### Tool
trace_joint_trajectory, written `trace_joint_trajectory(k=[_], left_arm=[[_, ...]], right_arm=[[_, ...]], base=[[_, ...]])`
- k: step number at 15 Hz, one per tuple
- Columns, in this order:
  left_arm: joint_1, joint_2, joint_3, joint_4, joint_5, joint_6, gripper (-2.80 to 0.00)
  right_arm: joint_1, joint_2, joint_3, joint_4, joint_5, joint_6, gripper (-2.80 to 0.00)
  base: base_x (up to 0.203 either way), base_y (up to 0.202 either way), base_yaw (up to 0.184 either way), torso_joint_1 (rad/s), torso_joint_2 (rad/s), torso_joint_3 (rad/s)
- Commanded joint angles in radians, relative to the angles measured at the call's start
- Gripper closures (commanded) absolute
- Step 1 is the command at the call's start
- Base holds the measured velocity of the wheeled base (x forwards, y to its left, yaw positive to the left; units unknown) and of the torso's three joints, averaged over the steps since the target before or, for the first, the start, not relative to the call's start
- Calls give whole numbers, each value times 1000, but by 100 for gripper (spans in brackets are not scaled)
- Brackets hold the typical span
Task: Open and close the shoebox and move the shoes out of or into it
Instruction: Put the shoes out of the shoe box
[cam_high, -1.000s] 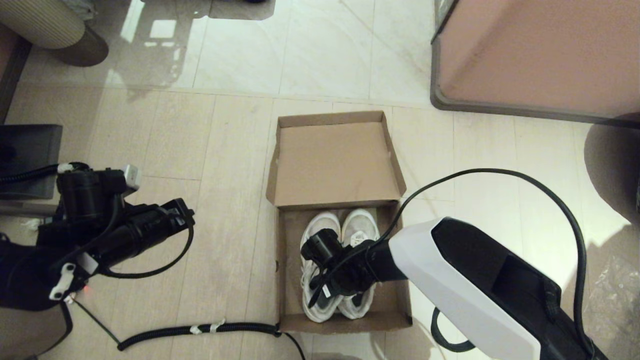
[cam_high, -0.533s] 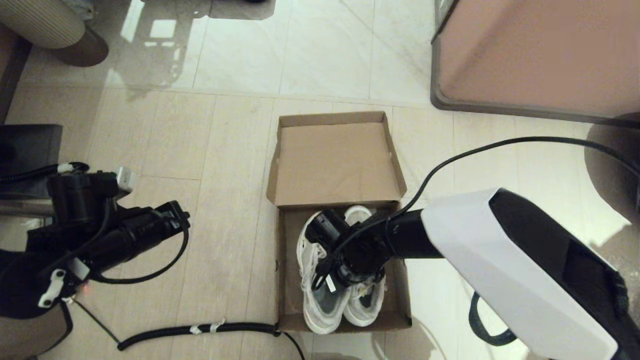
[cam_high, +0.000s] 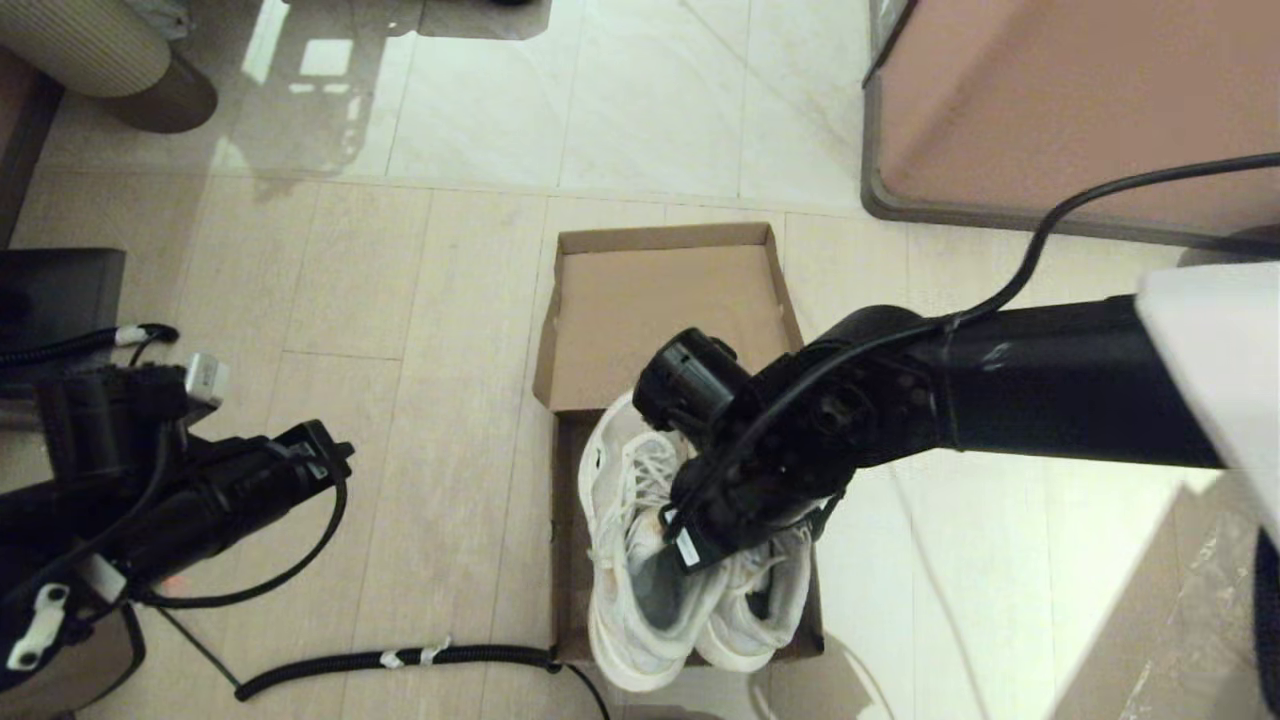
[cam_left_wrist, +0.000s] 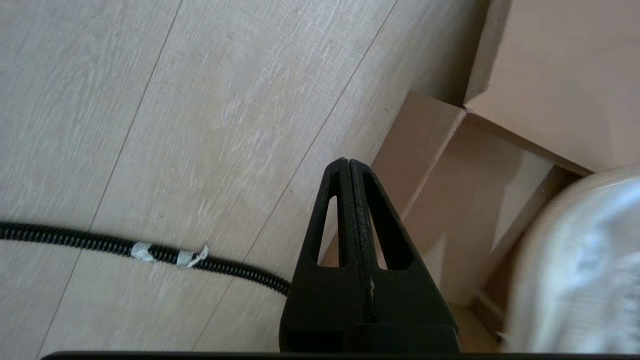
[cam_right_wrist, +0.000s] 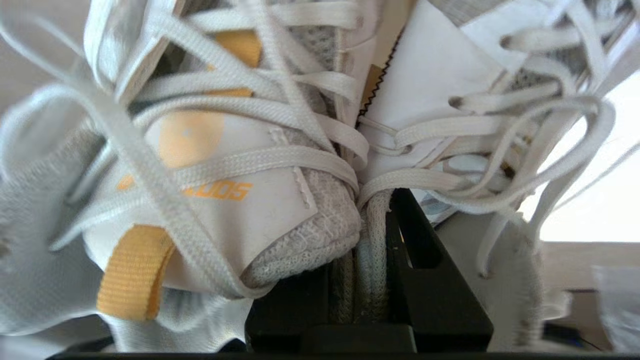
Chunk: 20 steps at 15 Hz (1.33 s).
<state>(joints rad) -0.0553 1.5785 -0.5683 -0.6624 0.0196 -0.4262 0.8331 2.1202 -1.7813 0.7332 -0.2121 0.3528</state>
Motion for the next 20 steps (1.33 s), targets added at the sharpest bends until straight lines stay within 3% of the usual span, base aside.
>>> trace_joint_trajectory(k=[1, 4, 7, 10, 16, 20], left_arm=[[0, -58, 32, -1, 1, -2, 0], [36, -87, 108, -7, 1, -3, 0], [45, -116, 112, -5, 1, -2, 0], [46, -121, 114, -5, 0, -2, 0], [46, -115, 114, -5, 0, -2, 0], [50, -117, 117, -5, 2, -3, 0]], right_arm=[[23, -145, 14, 4, 5, 35, 0], [11, -250, 8, 3, 11, 47, 0], [-109, -293, 9, 4, -99, 59, 0], [-222, -306, -2, 5, -123, 223, 0], [-473, -290, -19, 5, -123, 425, 0], [-599, -263, -38, 3, -126, 387, 0]], base=[[0, 0, 0, 0, 0, 0], [0, 0, 0, 0, 0, 0], [0, 0, 0, 0, 0, 0], [0, 0, 0, 0, 0, 0], [0, 0, 0, 0, 0, 0], [0, 0, 0, 0, 0, 0]])
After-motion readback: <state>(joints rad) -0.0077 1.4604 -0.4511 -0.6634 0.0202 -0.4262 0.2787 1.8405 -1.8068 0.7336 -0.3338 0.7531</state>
